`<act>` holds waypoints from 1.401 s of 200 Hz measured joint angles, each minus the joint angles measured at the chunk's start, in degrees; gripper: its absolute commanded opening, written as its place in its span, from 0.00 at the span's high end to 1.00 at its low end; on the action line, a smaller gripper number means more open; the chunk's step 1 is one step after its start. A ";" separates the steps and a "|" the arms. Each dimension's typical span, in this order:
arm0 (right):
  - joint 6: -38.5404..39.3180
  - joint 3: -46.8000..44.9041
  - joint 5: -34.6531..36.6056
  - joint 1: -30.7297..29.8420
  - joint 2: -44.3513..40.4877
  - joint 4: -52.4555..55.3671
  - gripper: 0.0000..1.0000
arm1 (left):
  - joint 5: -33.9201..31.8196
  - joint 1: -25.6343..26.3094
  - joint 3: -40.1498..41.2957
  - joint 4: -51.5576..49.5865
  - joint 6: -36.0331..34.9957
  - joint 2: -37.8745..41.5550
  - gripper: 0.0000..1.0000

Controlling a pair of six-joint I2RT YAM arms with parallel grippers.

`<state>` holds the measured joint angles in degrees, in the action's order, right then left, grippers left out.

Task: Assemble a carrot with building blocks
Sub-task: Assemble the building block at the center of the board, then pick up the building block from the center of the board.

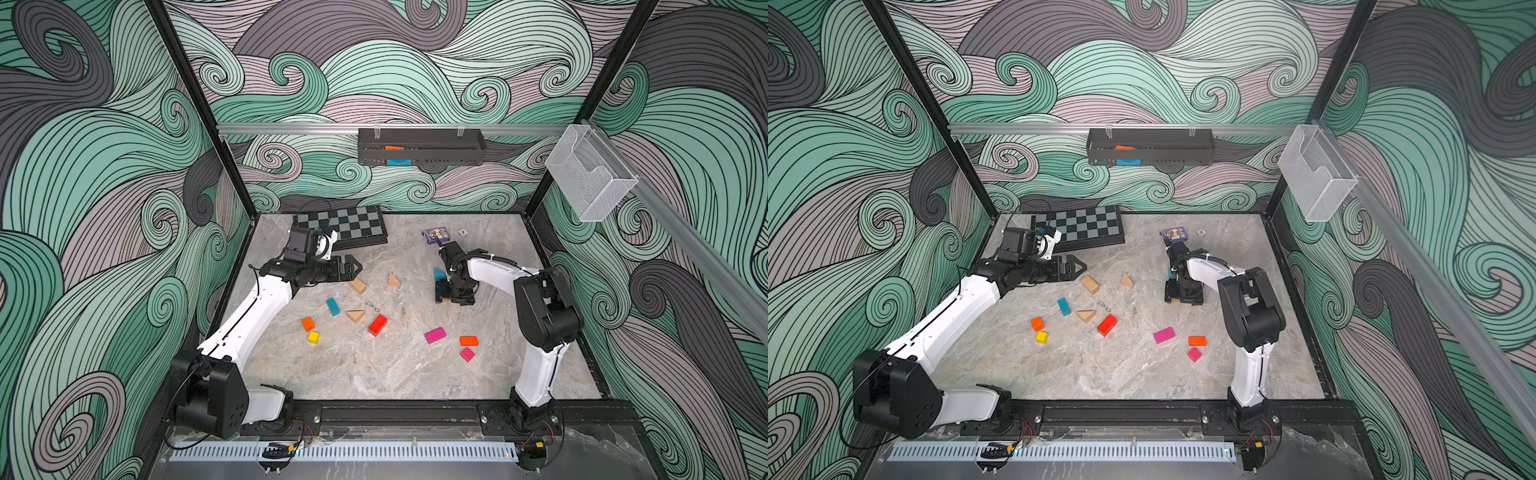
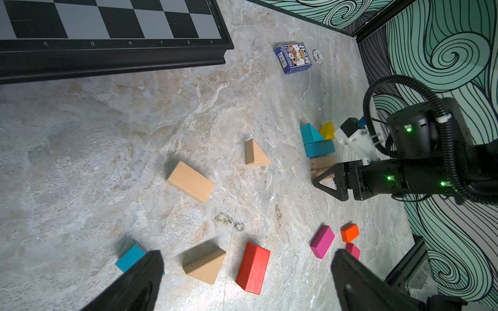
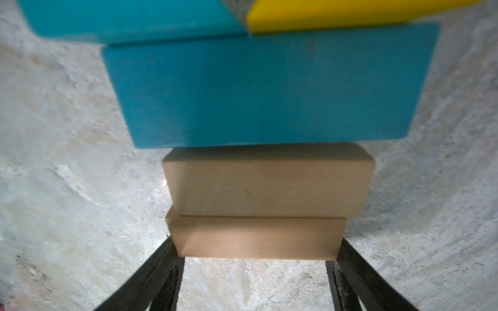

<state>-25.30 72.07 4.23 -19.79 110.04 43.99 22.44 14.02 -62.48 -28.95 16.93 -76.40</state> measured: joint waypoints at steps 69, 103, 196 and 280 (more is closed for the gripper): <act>0.87 0.02 0.22 0.15 0.02 -0.92 0.01 | 0.02 0.02 0.00 0.02 0.00 0.00 0.01; 1.05 0.11 0.15 0.20 -0.17 -0.70 0.01 | 0.04 0.02 0.00 -0.04 -0.02 0.02 0.02; 4.59 2.34 -3.28 0.04 -24.57 6.23 0.01 | -2.12 16.28 0.50 -2.95 1.86 3.63 0.24; 4.81 2.49 -10.51 -0.17 -43.47 12.04 0.01 | -9.46 42.01 0.85 2.54 12.92 -13.97 0.27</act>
<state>-20.49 74.56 -6.28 -19.97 66.57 56.03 12.97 56.03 -61.63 -26.41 29.85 -90.37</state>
